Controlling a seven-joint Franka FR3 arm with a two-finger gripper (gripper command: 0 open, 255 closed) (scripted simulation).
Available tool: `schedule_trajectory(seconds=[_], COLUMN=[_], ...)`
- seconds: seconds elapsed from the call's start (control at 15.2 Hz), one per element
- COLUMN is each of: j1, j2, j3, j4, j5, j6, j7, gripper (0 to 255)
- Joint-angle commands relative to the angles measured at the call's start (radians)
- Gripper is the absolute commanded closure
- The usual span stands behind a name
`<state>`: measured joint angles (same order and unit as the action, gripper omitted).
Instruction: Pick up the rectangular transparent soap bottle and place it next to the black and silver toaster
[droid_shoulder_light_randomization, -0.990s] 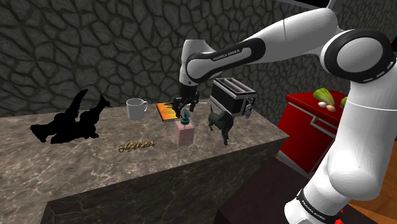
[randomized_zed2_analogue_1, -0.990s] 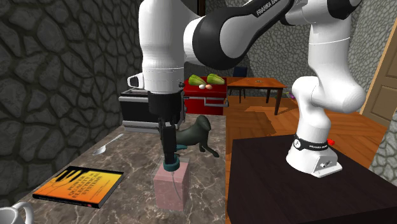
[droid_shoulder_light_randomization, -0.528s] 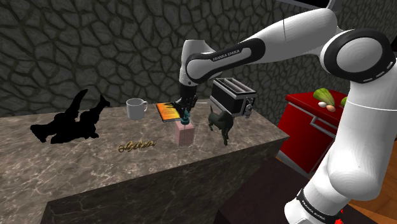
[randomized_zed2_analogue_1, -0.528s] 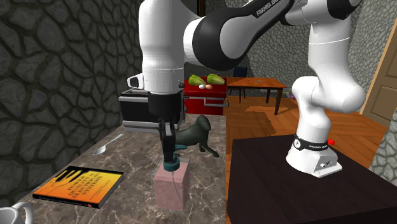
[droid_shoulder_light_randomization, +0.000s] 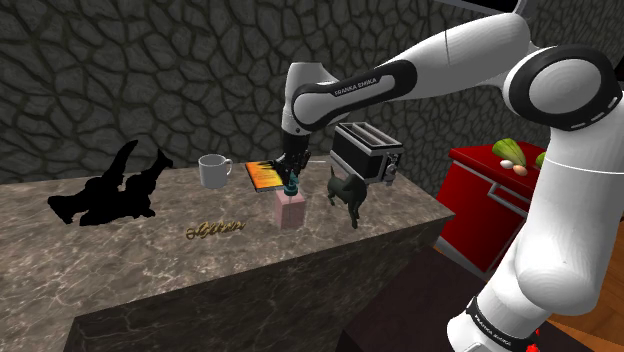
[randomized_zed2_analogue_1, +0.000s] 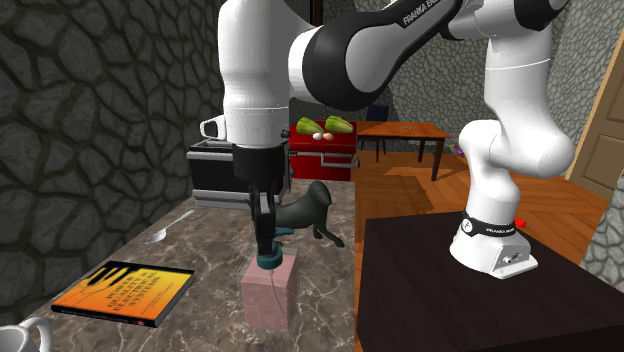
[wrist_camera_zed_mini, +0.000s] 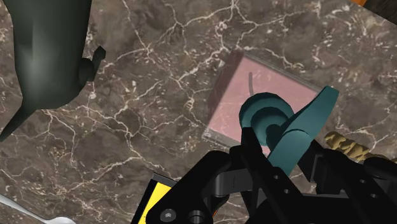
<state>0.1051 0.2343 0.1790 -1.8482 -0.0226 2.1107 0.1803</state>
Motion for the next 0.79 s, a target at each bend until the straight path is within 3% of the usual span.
schedule_trajectory(seconds=[0.0,0.73], j1=[0.000,-0.002], j2=[-0.005,-0.045], j3=[0.000,0.002], j4=[0.007,0.104], j5=[0.001,0.009], j6=[-0.012,-0.148], j7=[-0.001,-0.004], gripper=[255,255])
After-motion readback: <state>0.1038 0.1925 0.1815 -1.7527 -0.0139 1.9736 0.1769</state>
